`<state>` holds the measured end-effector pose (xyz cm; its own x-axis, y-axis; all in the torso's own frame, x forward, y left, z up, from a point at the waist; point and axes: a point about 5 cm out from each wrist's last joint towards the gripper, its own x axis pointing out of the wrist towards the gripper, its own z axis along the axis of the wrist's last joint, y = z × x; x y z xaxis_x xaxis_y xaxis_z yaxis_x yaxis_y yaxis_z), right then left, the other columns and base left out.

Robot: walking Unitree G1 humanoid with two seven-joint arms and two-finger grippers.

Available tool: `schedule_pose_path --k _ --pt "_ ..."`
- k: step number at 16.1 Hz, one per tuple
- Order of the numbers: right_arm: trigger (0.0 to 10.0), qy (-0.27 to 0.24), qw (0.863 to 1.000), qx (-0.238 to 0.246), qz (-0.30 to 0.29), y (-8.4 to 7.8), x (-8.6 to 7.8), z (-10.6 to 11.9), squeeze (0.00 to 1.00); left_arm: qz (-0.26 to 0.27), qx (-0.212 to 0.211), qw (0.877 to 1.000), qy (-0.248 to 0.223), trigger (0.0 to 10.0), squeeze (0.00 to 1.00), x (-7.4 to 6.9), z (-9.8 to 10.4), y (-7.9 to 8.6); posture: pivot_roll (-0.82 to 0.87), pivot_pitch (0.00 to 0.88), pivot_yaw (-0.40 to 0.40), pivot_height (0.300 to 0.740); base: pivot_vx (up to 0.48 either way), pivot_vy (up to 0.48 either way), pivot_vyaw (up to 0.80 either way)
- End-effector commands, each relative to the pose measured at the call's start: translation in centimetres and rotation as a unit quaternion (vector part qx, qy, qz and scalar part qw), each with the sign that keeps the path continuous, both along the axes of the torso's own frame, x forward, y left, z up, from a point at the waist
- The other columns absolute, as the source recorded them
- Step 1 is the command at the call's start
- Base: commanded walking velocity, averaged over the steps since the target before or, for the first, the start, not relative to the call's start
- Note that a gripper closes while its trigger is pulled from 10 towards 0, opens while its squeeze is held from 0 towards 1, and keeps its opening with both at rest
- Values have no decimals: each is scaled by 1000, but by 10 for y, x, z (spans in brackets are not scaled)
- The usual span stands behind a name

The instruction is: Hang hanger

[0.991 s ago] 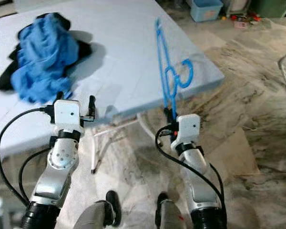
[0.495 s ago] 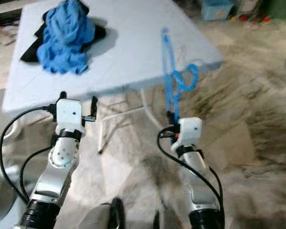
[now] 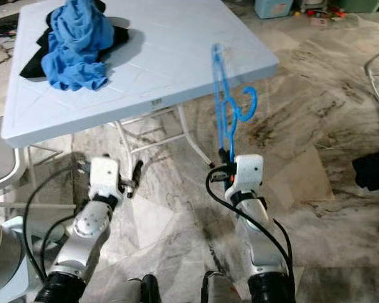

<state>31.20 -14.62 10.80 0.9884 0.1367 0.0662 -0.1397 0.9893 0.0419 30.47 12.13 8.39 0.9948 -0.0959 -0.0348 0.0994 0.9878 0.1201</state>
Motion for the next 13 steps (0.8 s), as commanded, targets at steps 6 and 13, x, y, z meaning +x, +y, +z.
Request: schedule_pose_path --k 6,13 --pt "10000 37 997 -12 -60 -19 -9 -20 0 17 2 999 45 10000 0 -13 -33 19 -155 211 52 740 0 0 0" --pt "10000 10 993 -81 -82 -23 -11 -17 0 -58 -21 998 15 10000 0 -12 -26 0 -170 213 64 740 78 0 -789"
